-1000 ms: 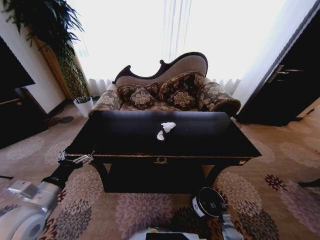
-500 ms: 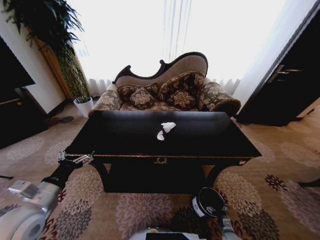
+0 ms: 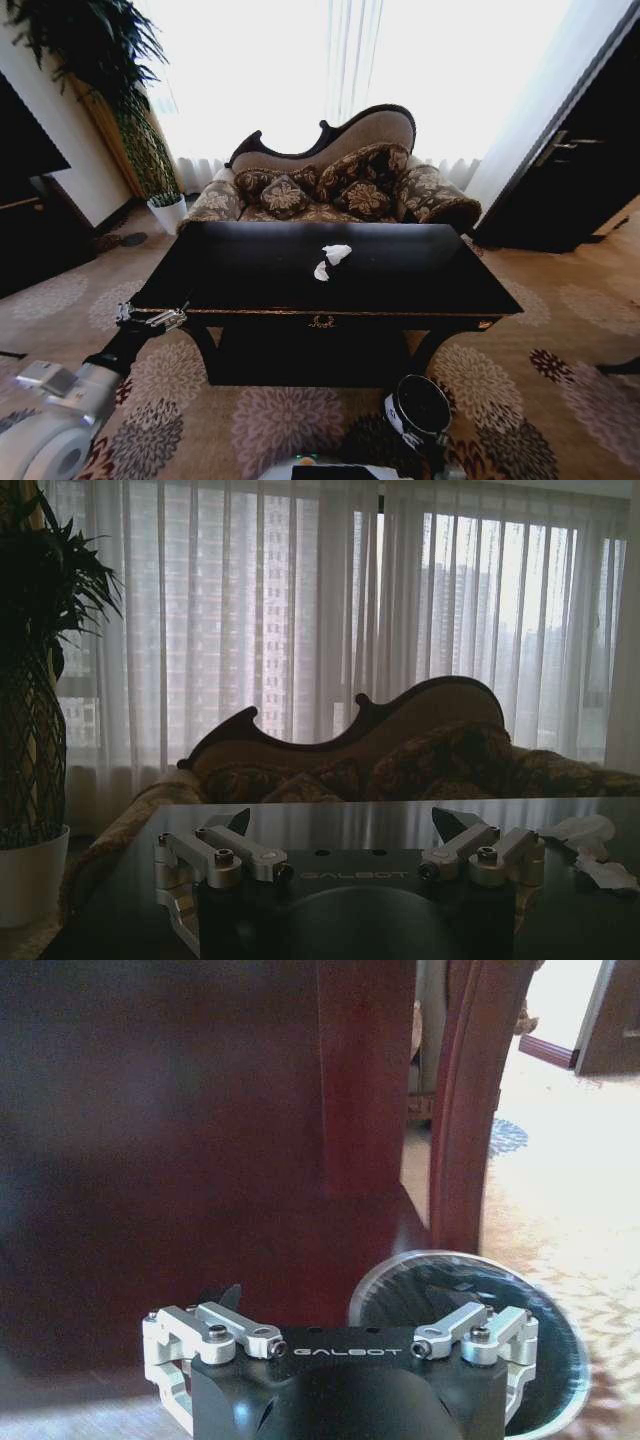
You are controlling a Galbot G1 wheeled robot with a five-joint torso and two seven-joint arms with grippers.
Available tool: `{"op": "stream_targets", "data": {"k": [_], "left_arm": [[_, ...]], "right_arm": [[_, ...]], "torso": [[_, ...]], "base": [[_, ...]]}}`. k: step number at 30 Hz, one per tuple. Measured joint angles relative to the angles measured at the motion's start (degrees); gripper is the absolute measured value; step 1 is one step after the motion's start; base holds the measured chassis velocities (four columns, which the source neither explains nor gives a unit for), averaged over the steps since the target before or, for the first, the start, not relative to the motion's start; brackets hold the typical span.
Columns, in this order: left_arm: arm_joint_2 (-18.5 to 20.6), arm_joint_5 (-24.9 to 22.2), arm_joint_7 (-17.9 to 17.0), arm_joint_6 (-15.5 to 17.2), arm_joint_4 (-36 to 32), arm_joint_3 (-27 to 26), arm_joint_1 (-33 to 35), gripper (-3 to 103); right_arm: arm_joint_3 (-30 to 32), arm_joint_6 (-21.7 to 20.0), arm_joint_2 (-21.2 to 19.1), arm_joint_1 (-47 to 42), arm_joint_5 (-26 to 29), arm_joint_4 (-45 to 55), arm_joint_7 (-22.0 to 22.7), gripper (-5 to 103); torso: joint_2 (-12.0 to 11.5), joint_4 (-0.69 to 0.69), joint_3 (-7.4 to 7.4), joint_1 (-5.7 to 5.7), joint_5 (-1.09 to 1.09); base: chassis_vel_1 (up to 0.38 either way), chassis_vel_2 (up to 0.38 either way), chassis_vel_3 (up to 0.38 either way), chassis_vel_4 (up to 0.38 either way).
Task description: Move to the front of the table and place the trash on the table into the trash bin.
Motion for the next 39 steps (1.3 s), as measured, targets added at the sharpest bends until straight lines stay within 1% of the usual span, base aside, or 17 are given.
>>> {"op": "stream_targets", "data": {"k": [1, 2, 6, 7, 11, 13, 17, 19, 20, 28, 32, 35, 36, 39], "left_arm": [[0.00, 0.00, 0.00, 0.00, 0.00, 0.00, 0.00, 100], [0.00, 0.00, 0.00, 0.00, 0.00, 0.00, 0.00, 100], [0.00, 0.00, 0.00, 0.00, 0.00, 0.00, 0.00, 100], [0.00, 0.00, 0.00, 0.00, 0.00, 0.00, 0.00, 100], [0.00, 0.00, 0.00, 0.00, 0.00, 0.00, 0.00, 100], [0.00, 0.00, 0.00, 0.01, 0.00, 0.00, 0.00, 100], [0.00, 0.00, 0.00, 0.01, 0.00, 0.00, 0.00, 100], [0.00, 0.00, 0.00, 0.01, 0.00, 0.00, 0.00, 100], [0.00, 0.00, 0.00, 0.01, 0.00, 0.00, 0.00, 100], [0.00, 0.00, 0.00, 0.01, 0.00, 0.00, 0.00, 100], [0.00, 0.00, 0.00, 0.01, 0.00, 0.00, 0.00, 100], [0.00, 0.00, 0.00, 0.01, 0.00, 0.00, 0.00, 100], [0.00, 0.00, 0.00, 0.01, 0.00, 0.00, 0.00, 100], [0.00, 0.00, 0.00, 0.01, 0.00, 0.00, 0.00, 100]], "right_arm": [[0.47, -1.18, 0.53, -2.52, 2.45, 4.32, -1.03, 100], [0.47, -1.18, 0.53, -2.52, 2.45, 4.32, -1.03, 100], [2.50, -1.54, 1.79, -8.25, 4.76, 14.30, -1.83, 100], [2.50, -1.54, 1.79, -8.25, 4.76, 14.30, -1.83, 100], [4.50, -1.02, 3.03, -12.88, 5.72, 23.38, -2.12, 100], [4.79, -0.81, 3.31, -13.53, 5.74, 24.79, -2.26, 100], [6.56, 0.35, 5.05, -16.92, 5.09, 32.95, -2.95, 100], [6.84, 0.46, 5.20, -17.21, 5.00, 33.74, -2.99, 100], [8.12, 0.83, 5.58, -18.33, 4.71, 36.29, -3.00, 100], [12.02, 2.34, 6.24, -20.73, 3.13, 42.12, -2.93, 100], [13.32, 2.39, 6.41, -21.40, 2.67, 45.30, -2.93, 100], [14.53, 0.43, 5.62, -21.45, 3.22, 49.04, -2.72, 100], [14.53, 0.43, 5.62, -21.45, 3.22, 49.04, -2.72, 100], [15.45, -4.14, 4.27, -20.30, 4.86, 52.34, -2.30, 100]], "torso": [[0.00, 0.00, 0.00, 0.00, 0.00], [0.00, 0.00, 0.00, 0.00, 0.00], [0.00, 0.01, 0.00, 0.00, -0.01], [0.00, 0.01, 0.00, 0.00, -0.01], [0.00, 0.00, 0.00, 0.00, 0.00], [0.00, 0.01, 0.00, 0.00, 0.00], [0.00, 0.00, 0.00, 0.00, 0.01], [0.00, 0.00, 0.00, -0.01, 0.01], [0.00, 0.01, 0.00, 0.00, 0.00], [-0.01, 0.00, 0.00, 0.00, 0.01], [-0.01, 0.00, 0.00, 0.00, 0.00], [-0.01, 0.00, 0.00, 0.00, 0.00], [-0.01, 0.00, 0.00, 0.00, 0.00], [-0.01, 0.00, 0.01, 0.00, 0.01]], "base": [[0.000, 0.000, 0.000, 0.000], [0.000, 0.000, 0.000, 0.000], [0.000, 0.000, 0.000, 0.000], [0.000, 0.000, 0.000, 0.000], [0.000, 0.000, 0.000, 0.000], [0.000, 0.000, 0.000, 0.000], [0.000, 0.000, 0.000, 0.000], [0.000, 0.000, 0.000, 0.000], [0.000, 0.000, 0.000, 0.000], [0.000, 0.000, 0.000, 0.000], [0.000, 0.000, 0.000, 0.000], [0.000, 0.000, 0.000, 0.000], [0.000, 0.000, 0.000, 0.000], [0.000, 0.000, 0.000, 0.000]]}}
